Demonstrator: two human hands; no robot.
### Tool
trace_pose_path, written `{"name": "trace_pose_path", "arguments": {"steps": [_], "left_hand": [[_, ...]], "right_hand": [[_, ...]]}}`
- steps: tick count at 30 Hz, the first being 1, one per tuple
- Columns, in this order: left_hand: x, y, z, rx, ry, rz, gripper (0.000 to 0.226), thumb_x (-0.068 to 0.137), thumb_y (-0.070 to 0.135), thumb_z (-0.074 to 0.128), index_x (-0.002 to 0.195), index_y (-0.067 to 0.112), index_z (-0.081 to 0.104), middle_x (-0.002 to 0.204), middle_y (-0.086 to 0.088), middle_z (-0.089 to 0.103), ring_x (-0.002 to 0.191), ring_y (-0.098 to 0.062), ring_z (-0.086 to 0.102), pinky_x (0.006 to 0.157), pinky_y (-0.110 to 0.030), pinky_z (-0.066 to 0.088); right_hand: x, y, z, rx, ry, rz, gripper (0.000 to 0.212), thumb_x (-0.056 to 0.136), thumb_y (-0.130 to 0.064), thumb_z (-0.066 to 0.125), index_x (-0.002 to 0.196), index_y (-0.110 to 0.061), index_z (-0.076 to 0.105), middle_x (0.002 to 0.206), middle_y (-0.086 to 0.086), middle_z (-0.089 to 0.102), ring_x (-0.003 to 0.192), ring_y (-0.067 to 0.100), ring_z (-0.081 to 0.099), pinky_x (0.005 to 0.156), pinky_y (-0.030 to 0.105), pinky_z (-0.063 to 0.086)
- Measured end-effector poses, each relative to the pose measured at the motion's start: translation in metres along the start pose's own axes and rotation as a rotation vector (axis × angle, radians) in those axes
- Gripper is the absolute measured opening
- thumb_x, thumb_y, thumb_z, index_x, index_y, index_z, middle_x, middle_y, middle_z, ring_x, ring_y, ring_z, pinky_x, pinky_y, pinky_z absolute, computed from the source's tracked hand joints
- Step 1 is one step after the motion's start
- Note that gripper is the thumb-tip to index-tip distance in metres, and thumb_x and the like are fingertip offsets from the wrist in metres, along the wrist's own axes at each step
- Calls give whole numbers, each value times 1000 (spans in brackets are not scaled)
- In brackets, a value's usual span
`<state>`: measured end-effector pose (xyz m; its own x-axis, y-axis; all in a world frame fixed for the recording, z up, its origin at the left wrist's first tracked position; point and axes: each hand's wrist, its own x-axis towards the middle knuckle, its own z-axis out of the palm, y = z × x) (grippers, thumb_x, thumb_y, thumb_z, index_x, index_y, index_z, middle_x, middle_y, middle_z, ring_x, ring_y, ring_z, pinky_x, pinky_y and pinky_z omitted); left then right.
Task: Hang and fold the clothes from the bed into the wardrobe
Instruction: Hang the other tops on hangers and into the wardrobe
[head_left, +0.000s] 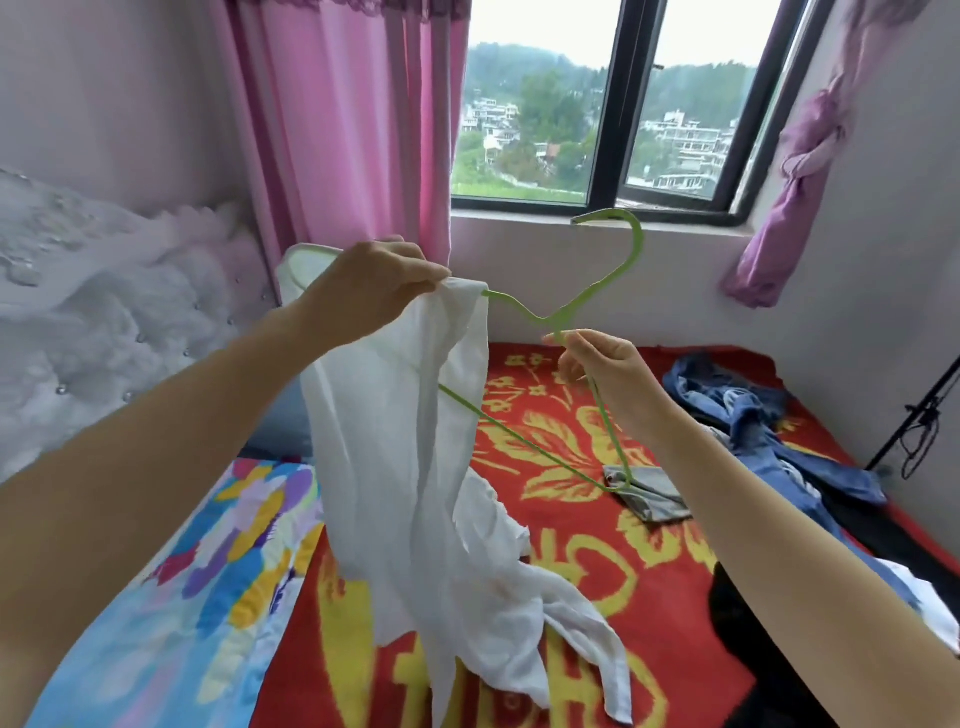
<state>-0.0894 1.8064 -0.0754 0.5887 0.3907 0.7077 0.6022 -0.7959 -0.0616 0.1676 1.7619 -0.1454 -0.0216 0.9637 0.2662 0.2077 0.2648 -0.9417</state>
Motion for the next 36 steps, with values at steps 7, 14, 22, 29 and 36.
{"name": "trace_pose_path", "arguments": {"steps": [7,14,22,29,36], "left_hand": [[16,-21,-23,34,190,-120,23,84,4,62,104,-5,69,85,-18,70,73,-33,66,75,-26,44],[38,-18,-30,57,244,-154,24,85,5,63,107,-4,67,88,-20,70,76,-34,66,76,-27,44],[40,-22,-42,69,325,-321,28,91,10,59,115,-4,64,89,-22,67,80,-34,61,73,-21,37],[34,-25,-61,-33,382,-428,29,90,8,59,115,-5,62,98,-22,69,75,-12,56,67,-3,34],[25,-29,-76,-121,417,-513,28,90,8,60,116,-2,63,107,-17,68,83,-5,55,67,6,30]], "right_hand": [[7,60,-52,7,792,404,32,99,-15,37,110,4,60,72,5,52,67,19,48,61,28,41],[-11,79,44,-243,104,266,23,91,-4,50,70,-11,55,60,6,56,51,16,53,51,27,47],[-14,80,115,-354,598,-254,41,90,-58,42,100,-20,51,75,-2,59,61,9,56,47,9,38],[-1,91,124,-564,135,-12,71,82,-49,63,138,-16,35,129,2,49,121,21,44,102,39,39],[3,101,127,-593,610,-335,58,76,-46,56,121,-15,38,115,4,46,106,19,45,92,33,42]]}}
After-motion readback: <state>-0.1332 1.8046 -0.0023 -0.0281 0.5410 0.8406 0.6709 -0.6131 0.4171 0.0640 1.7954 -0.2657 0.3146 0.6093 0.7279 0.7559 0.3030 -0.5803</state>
